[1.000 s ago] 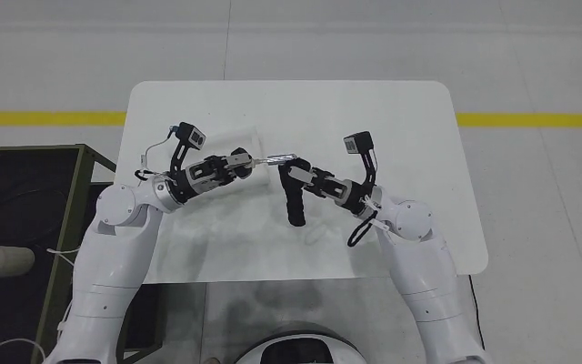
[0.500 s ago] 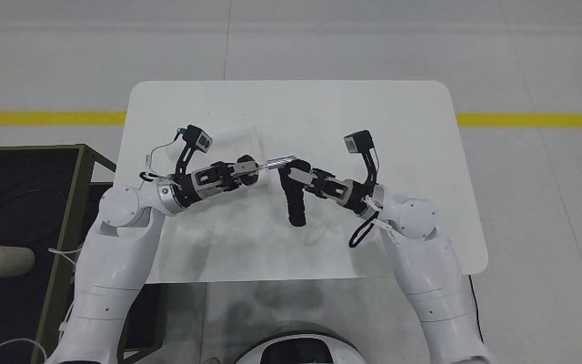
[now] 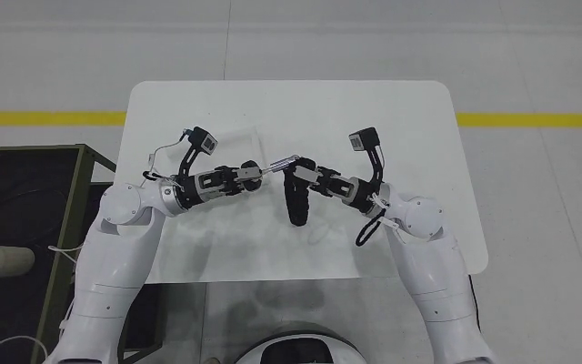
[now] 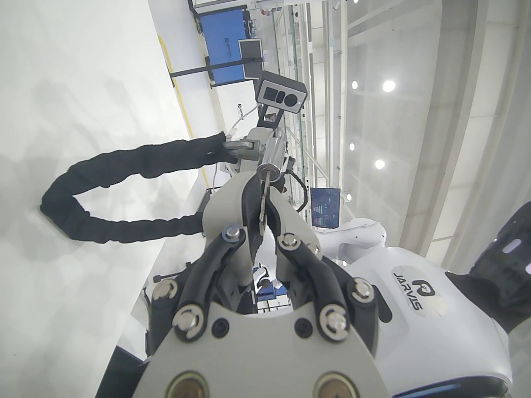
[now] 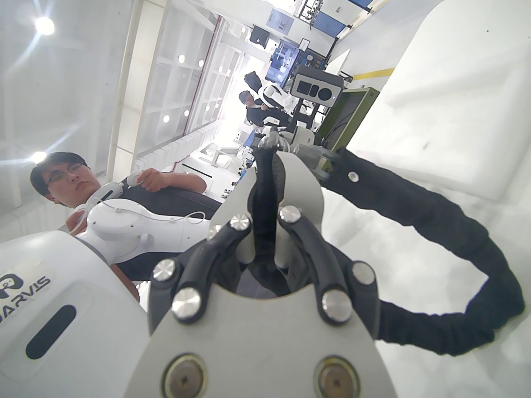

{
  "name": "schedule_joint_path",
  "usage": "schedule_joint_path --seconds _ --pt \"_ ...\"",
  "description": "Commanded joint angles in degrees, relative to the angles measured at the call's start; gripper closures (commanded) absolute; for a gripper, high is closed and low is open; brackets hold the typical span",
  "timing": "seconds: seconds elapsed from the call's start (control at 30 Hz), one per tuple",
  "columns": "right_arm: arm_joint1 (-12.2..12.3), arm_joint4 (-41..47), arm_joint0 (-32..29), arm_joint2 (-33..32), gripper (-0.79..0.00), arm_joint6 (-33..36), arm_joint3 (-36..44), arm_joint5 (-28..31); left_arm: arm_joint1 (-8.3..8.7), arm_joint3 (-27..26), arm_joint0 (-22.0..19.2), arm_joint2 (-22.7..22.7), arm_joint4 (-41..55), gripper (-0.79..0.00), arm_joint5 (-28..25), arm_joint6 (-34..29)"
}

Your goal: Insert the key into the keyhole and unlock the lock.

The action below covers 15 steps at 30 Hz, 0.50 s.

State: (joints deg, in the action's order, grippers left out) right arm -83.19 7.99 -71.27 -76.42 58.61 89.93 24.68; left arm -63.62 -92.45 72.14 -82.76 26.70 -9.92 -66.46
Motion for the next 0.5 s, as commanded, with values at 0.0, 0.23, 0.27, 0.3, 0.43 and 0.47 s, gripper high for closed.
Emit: schedule_joint_path --seconds 0.0,0.23,0.27,0.3,0.43,0.47 --pt "0.17 -0.70 -2.29 0.03 0.000 -1.53 2.09 -0.39 0.12 -3.72 2.59 -0.40 -8.27 0.000 -4.74 4.17" --pt "0.79 -0.82 -2.79 0.15 0.000 -2.62 3.07 -1.81 -0.22 -7.94 5.85 0.40 -20.95 0.000 -17.14 14.53" --pt "0.87 -0.82 -2.76 0.21 0.000 -2.68 3.09 -1.83 -0.26 -8.48 6.00 0.35 -23.01 0.000 -19.15 16.04" --pt "0.95 -0.81 -2.74 0.27 0.000 -2.81 3.09 -1.84 -0.31 -8.80 6.27 0.31 -24.99 0.000 -20.87 17.69" --pt "1.29 -0.38 -2.53 0.20 0.000 -3.09 2.88 -1.93 -0.57 -9.96 7.15 -0.30 -32.75 0.000 -27.63 25.01" --pt "1.37 -0.21 -2.48 0.22 0.000 -3.13 2.85 -1.98 -0.61 -10.16 7.39 -0.49 -35.44 0.000 -29.23 26.61"
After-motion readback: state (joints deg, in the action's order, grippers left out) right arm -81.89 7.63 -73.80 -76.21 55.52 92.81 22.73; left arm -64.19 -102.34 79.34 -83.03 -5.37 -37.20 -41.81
